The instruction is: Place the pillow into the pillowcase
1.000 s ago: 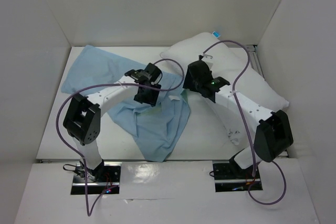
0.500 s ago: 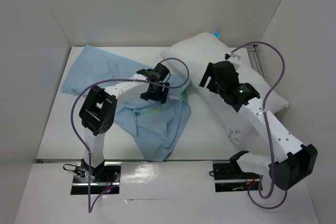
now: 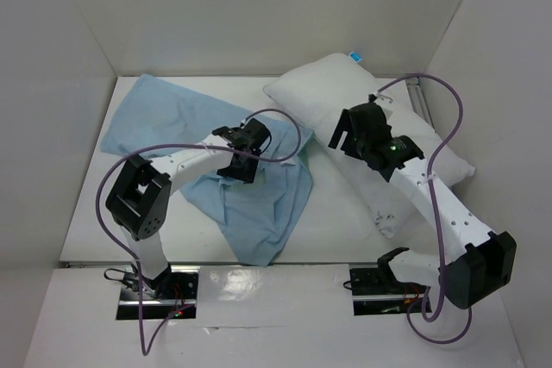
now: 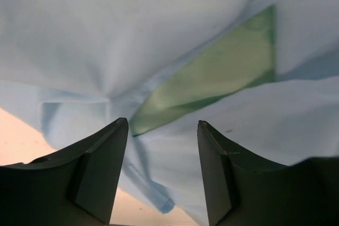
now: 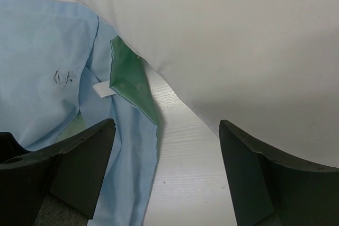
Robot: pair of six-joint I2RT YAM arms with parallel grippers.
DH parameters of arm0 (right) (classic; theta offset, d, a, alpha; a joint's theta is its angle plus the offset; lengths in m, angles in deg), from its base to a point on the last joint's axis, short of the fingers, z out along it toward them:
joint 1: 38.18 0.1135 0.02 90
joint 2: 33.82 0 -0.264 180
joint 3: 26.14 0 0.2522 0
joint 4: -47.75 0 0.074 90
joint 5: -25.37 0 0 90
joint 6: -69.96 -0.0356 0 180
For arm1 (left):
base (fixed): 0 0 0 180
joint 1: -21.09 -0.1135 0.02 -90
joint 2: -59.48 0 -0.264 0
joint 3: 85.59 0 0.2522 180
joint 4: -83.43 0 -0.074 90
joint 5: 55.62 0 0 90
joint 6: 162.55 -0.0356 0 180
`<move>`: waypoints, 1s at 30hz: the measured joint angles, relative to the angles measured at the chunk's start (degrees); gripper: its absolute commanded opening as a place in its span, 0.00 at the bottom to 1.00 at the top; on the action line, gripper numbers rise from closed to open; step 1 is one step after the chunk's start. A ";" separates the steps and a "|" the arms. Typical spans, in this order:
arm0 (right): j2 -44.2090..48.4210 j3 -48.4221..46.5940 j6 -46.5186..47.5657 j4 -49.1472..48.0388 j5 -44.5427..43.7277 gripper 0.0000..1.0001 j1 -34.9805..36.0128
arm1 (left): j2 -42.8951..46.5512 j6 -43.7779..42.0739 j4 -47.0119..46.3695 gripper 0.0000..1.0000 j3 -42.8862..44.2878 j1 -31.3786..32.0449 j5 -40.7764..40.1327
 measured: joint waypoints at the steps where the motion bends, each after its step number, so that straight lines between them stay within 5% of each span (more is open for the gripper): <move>1: -0.04 0.11 0.00 -0.02 0.26 0.87 0.00 | -0.02 -0.46 -0.57 0.79 0.00 0.68 0.63; 7: 0.28 0.48 0.00 0.20 0.33 0.87 0.00 | -7.19 -0.76 -2.89 0.77 7.87 2.47 1.33; 17: 3.85 1.53 -0.15 1.38 -0.28 0.87 0.00 | -18.51 -0.79 -4.13 0.50 15.65 0.90 -2.67; 21: 3.91 1.51 -0.07 1.66 -0.83 0.87 0.00 | -18.51 -0.83 -3.91 0.00 15.80 -1.38 -3.50; 30: -6.36 -13.00 7.50 6.64 -5.79 0.94 0.31 | -17.29 -3.50 0.63 0.00 23.04 -7.54 3.21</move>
